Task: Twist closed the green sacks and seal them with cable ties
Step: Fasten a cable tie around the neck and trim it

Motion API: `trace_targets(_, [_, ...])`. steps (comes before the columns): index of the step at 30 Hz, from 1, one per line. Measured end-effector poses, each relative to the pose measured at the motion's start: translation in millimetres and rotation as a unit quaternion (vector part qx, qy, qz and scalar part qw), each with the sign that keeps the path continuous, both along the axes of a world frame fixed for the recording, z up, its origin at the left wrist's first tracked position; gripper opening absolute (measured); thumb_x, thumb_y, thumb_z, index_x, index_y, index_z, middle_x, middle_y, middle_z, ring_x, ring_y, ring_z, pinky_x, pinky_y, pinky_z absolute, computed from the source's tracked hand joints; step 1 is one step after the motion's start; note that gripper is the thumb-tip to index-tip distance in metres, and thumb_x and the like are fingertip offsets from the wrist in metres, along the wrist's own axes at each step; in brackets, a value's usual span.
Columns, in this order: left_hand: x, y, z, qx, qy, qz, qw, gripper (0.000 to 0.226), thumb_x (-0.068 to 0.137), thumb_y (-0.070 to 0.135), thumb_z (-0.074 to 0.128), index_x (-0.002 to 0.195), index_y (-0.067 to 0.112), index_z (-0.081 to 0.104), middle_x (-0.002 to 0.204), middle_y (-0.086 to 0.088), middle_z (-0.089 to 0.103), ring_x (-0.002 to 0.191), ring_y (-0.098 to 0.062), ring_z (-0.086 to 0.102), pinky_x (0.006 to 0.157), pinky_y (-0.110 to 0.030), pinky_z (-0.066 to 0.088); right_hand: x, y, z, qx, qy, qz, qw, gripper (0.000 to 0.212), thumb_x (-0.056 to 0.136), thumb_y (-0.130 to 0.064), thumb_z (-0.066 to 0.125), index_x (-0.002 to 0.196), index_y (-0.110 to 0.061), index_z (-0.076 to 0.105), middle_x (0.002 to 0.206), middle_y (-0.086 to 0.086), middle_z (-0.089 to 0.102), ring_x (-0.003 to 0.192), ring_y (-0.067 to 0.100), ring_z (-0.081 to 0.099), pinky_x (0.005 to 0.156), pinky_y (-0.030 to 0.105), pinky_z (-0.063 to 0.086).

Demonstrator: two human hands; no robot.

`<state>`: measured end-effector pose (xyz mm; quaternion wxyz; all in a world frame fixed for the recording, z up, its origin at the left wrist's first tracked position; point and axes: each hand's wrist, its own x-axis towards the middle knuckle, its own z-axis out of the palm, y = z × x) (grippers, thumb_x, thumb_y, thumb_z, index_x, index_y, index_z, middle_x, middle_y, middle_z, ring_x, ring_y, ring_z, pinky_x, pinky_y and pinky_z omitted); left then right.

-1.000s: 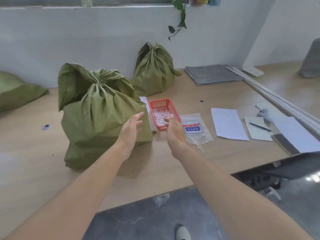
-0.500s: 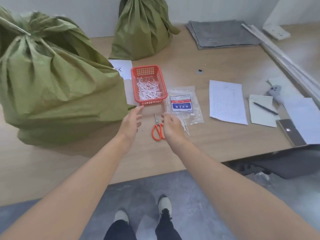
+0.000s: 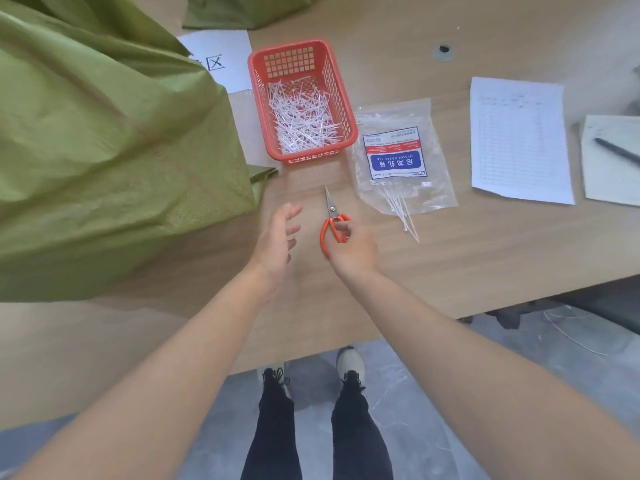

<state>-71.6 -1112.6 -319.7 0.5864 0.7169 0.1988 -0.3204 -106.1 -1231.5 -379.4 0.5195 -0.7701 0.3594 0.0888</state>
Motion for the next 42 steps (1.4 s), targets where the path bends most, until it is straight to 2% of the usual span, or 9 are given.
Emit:
trace_targets(4, [10,6,-21,0.0,0.01,0.001,1.0,0.05,0.106,0.05,0.028,0.141,0.031,0.058,0.145,-0.005,0.055,0.135,-0.026,0.048,0.115,-0.041,0.032,11,2,-30,-0.084,0.021,0.003,0.996,0.025,0.091,-0.024,0.069,0.116,-0.02,0.069,0.127,0.003,0.062,0.108,0.015,0.062,0.083,0.014,0.036])
trace_targets(10, [20,11,-30,0.001,-0.015,-0.003,1.0,0.048,0.108,0.04,0.03,0.143,0.018,0.056,0.146,-0.001,0.056,0.125,-0.017,0.053,0.089,-0.025,0.039,22,-3,-41,-0.145,0.074,-0.005,0.987,0.028,0.083,-0.011,0.08,0.098,-0.021,0.059,0.109,0.003,0.067,0.107,0.024,0.061,0.083,0.028,0.04])
trace_targets(14, [22,8,-25,0.005,-0.019,-0.007,1.0,0.047,0.109,0.036,0.031,0.142,0.014,0.056,0.145,-0.004,0.056,0.125,-0.018,0.054,0.082,-0.022,0.041,19,4,-32,-0.084,0.082,-0.057,0.992,0.02,0.088,-0.017,0.071,0.094,-0.023,0.053,0.106,0.002,0.072,0.105,0.023,0.067,0.091,0.036,0.051])
trace_targets(18, [22,4,-8,0.0,-0.031,-0.003,1.0,0.047,0.109,0.036,0.032,0.141,0.012,0.057,0.145,-0.006,0.056,0.129,-0.019,0.052,0.09,-0.025,0.037,10,12,-21,0.033,0.047,-0.116,0.992,0.02,0.087,-0.02,0.071,0.106,-0.014,0.069,0.087,-0.009,0.071,0.086,0.014,0.069,0.076,0.028,0.054])
trace_targets(23, [19,3,26,0.0,-0.049,-0.004,0.999,0.046,0.106,0.044,0.034,0.131,0.021,0.064,0.135,-0.009,0.061,0.127,-0.025,0.054,0.099,-0.034,0.035,14,11,15,0.174,-0.009,-0.17,0.97,0.012,0.088,-0.015,0.074,0.1,-0.017,0.073,0.075,-0.009,0.068,0.066,0.009,0.065,0.061,0.022,0.05])
trace_targets(27, [13,2,61,-0.013,-0.082,0.009,0.996,0.039,0.105,0.045,0.035,0.116,0.027,0.068,0.129,-0.006,0.063,0.121,-0.024,0.056,0.097,-0.035,0.035,16,12,51,0.203,-0.066,-0.161,0.964,0.016,0.087,-0.033,0.081,0.086,-0.02,0.071,0.075,-0.005,0.071,0.07,0.013,0.066,0.062,0.029,0.049])
trace_targets(34, [-5,1,138,-0.051,-0.157,0.033,0.986,0.059,0.088,0.058,0.042,0.121,0.018,0.071,0.121,-0.004,0.069,0.099,-0.018,0.058,0.091,-0.037,0.043,13,16,126,0.236,-0.146,-0.11,0.954,0.013,0.096,-0.019,0.071,0.103,-0.01,0.063,0.08,0.003,0.07,0.067,0.015,0.064,0.052,0.024,0.047])
trace_targets(38, [-9,7,179,-0.07,-0.191,0.055,0.978,0.047,0.105,0.043,0.037,0.123,0.013,0.068,0.111,-0.003,0.068,0.082,-0.011,0.058,0.072,-0.023,0.045,13,21,170,0.233,-0.182,-0.081,0.952,0.014,0.095,-0.024,0.073,0.098,-0.014,0.063,0.087,0.005,0.073,0.072,0.018,0.067,0.054,0.026,0.047])
trace_targets(42, [-16,15,220,-0.081,-0.229,0.07,0.968,0.039,0.105,0.044,0.036,0.111,0.024,0.069,0.101,0.006,0.067,0.093,-0.013,0.059,0.083,-0.028,0.041,12,25,215,0.23,-0.214,-0.047,0.948,0.013,0.097,-0.024,0.071,0.099,-0.014,0.063,0.082,0.0,0.072,0.071,0.016,0.068,0.057,0.026,0.051])
